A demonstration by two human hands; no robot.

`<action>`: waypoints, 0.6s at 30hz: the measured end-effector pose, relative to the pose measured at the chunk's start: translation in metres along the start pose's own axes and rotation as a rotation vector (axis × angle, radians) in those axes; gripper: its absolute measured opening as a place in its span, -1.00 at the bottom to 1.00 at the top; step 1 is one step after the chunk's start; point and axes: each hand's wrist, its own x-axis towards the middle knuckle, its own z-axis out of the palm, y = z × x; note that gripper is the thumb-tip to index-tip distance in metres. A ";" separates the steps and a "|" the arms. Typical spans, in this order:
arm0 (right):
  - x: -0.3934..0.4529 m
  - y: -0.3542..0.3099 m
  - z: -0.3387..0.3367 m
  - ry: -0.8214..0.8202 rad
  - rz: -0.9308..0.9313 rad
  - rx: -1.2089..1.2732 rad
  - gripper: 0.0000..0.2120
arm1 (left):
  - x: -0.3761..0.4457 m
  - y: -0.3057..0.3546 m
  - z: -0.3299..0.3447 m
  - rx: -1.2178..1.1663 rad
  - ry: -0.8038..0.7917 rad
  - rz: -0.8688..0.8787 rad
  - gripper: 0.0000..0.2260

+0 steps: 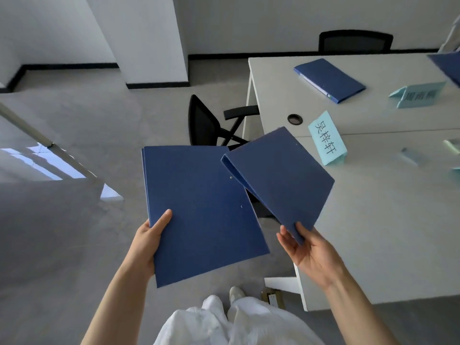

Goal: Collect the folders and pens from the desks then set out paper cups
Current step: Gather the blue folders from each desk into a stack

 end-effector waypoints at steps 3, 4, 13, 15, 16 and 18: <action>0.002 -0.011 0.011 -0.074 0.053 -0.336 -0.69 | -0.003 0.003 0.000 -0.017 0.030 0.002 -0.68; 0.004 -0.016 0.014 -0.108 0.075 -0.431 -0.69 | -0.004 0.005 0.000 -0.021 0.040 0.002 -0.68; 0.042 -0.045 0.054 -0.362 0.321 -0.967 -0.65 | -0.010 0.011 -0.011 -0.032 0.124 0.006 -0.58; 0.052 -0.041 0.067 -0.418 0.365 -1.019 -0.66 | -0.008 0.013 -0.014 -0.033 0.139 -0.002 -0.55; 0.060 -0.036 0.075 -0.439 0.378 -1.064 -0.65 | -0.004 0.014 -0.018 -0.036 0.153 -0.003 -0.55; 0.075 -0.025 0.090 -0.461 0.345 -1.208 -0.70 | 0.001 0.020 -0.024 -0.042 0.171 -0.003 -0.57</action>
